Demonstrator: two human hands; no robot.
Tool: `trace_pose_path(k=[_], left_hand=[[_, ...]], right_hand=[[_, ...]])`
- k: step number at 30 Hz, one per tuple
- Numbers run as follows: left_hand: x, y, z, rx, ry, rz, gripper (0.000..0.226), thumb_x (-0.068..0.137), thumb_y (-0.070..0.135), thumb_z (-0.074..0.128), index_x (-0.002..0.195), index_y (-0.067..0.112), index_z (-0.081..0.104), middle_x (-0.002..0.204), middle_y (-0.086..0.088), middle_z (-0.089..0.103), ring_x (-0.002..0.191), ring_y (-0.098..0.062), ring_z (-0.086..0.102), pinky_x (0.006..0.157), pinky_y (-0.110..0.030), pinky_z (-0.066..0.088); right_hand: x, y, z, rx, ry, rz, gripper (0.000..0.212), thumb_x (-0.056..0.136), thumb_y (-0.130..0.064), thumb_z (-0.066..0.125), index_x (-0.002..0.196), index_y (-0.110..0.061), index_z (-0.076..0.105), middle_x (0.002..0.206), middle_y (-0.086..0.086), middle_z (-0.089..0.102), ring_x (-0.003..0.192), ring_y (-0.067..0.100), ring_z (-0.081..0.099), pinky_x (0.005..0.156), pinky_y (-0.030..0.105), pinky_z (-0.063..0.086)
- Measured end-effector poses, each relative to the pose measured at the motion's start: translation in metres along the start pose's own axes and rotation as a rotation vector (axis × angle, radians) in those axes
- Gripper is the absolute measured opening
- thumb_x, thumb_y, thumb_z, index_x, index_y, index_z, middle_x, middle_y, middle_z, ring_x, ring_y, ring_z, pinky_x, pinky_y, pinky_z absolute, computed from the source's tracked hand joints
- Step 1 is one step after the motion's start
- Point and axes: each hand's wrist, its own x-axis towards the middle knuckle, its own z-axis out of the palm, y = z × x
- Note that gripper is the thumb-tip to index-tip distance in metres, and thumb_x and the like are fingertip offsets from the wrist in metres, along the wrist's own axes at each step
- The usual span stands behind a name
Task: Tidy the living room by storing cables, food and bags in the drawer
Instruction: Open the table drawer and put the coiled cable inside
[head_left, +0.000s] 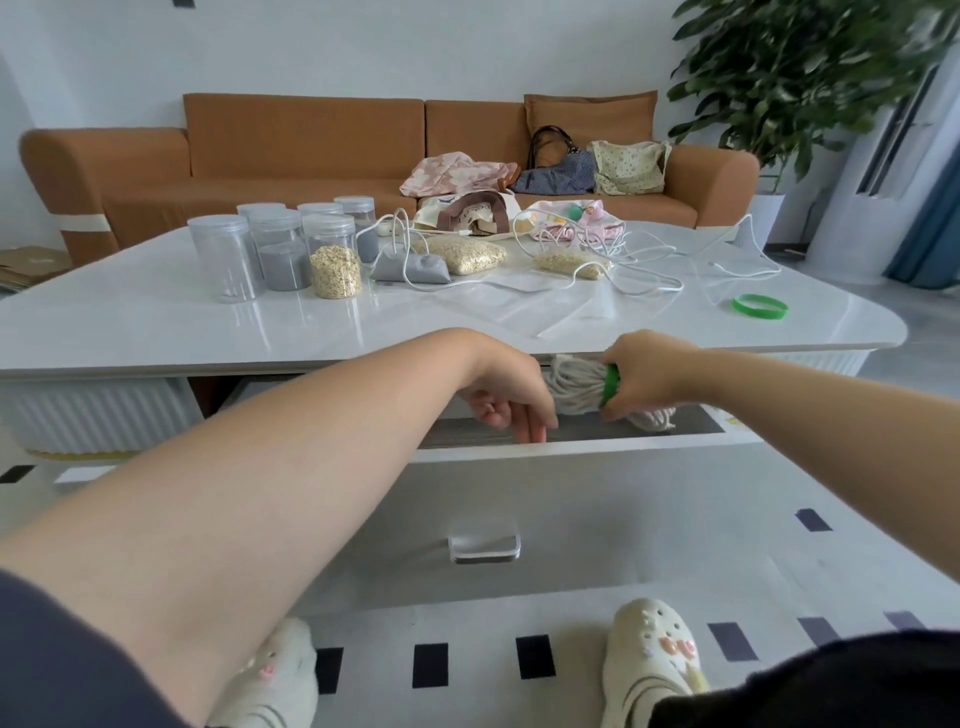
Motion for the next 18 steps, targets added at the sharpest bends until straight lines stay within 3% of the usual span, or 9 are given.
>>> trace_pose_path(k=[3, 6, 9, 12, 14, 15, 17, 18], left_hand=[[0.009, 0.003, 0.004, 0.028, -0.047, -0.005, 0.023, 0.094, 0.025, 0.052, 0.085, 0.012, 0.068, 0.073, -0.003, 0.068, 0.040, -0.010, 0.051, 0.039, -0.015, 0.035], [0.027, 0.007, 0.009, 0.104, 0.039, 0.010, 0.018, 0.093, 0.019, 0.050, 0.097, 0.011, 0.067, 0.083, -0.005, 0.073, 0.054, -0.012, 0.063, 0.050, -0.018, 0.045], [0.046, 0.010, 0.015, 0.145, 0.066, 0.029, 0.023, 0.094, 0.016, 0.049, 0.107, 0.004, 0.063, 0.085, -0.007, 0.073, 0.055, -0.015, 0.065, 0.055, -0.022, 0.051], [0.062, 0.011, 0.020, 0.263, 0.097, 0.103, 0.024, 0.093, 0.011, 0.046, 0.103, 0.001, 0.064, 0.089, -0.010, 0.073, 0.060, -0.019, 0.064, 0.059, -0.026, 0.052], [0.070, 0.011, 0.022, 0.514, 0.270, 0.203, 0.024, 0.089, 0.007, 0.043, 0.098, 0.006, 0.065, 0.090, -0.006, 0.067, 0.072, -0.024, 0.058, 0.060, -0.028, 0.044], [0.074, 0.012, 0.024, 0.632, 0.352, 0.254, 0.024, 0.088, 0.005, 0.043, 0.098, 0.008, 0.065, 0.090, -0.005, 0.061, 0.078, -0.026, 0.055, 0.061, -0.029, 0.039], [0.088, 0.011, 0.027, 0.767, 0.409, 0.316, 0.023, 0.088, 0.004, 0.043, 0.097, 0.008, 0.063, 0.095, -0.009, 0.060, 0.082, -0.028, 0.052, 0.062, -0.029, 0.034], [0.093, 0.009, 0.028, 0.804, 0.401, 0.321, 0.022, 0.088, 0.003, 0.042, 0.097, 0.008, 0.062, 0.098, -0.011, 0.061, 0.080, -0.028, 0.051, 0.061, -0.029, 0.034]], right_hand=[[0.006, 0.004, 0.017, -0.089, -0.134, 0.078, 0.030, 0.066, -0.040, 0.070, 0.073, -0.013, 0.061, 0.067, 0.002, 0.057, 0.066, 0.021, 0.056, 0.056, 0.025, 0.043], [0.015, 0.007, 0.026, -0.141, -0.244, 0.181, 0.029, 0.070, -0.041, 0.067, 0.071, -0.012, 0.060, 0.060, 0.000, 0.051, 0.058, 0.017, 0.049, 0.059, 0.025, 0.043], [0.031, 0.010, 0.035, -0.186, -0.288, 0.271, 0.032, 0.074, -0.044, 0.064, 0.076, -0.014, 0.055, 0.066, 0.000, 0.052, 0.071, 0.020, 0.056, 0.072, 0.028, 0.051], [0.041, 0.014, 0.043, -0.236, -0.383, 0.336, 0.035, 0.083, -0.047, 0.057, 0.088, -0.013, 0.056, 0.069, 0.002, 0.054, 0.087, 0.024, 0.062, 0.082, 0.031, 0.053], [0.041, 0.018, 0.045, -0.222, -0.468, 0.367, 0.033, 0.091, -0.042, 0.051, 0.103, -0.012, 0.056, 0.083, 0.005, 0.058, 0.103, 0.025, 0.062, 0.089, 0.031, 0.051], [0.042, 0.020, 0.047, -0.211, -0.516, 0.377, 0.038, 0.093, -0.040, 0.049, 0.116, -0.010, 0.054, 0.099, 0.009, 0.060, 0.110, 0.026, 0.059, 0.093, 0.032, 0.049], [0.044, 0.025, 0.049, -0.255, -0.587, 0.379, 0.045, 0.097, -0.035, 0.045, 0.131, -0.006, 0.046, 0.128, 0.012, 0.054, 0.117, 0.025, 0.054, 0.100, 0.033, 0.044], [0.046, 0.026, 0.050, -0.311, -0.594, 0.366, 0.042, 0.098, -0.032, 0.042, 0.131, -0.007, 0.045, 0.132, 0.011, 0.051, 0.115, 0.024, 0.053, 0.100, 0.032, 0.043]])
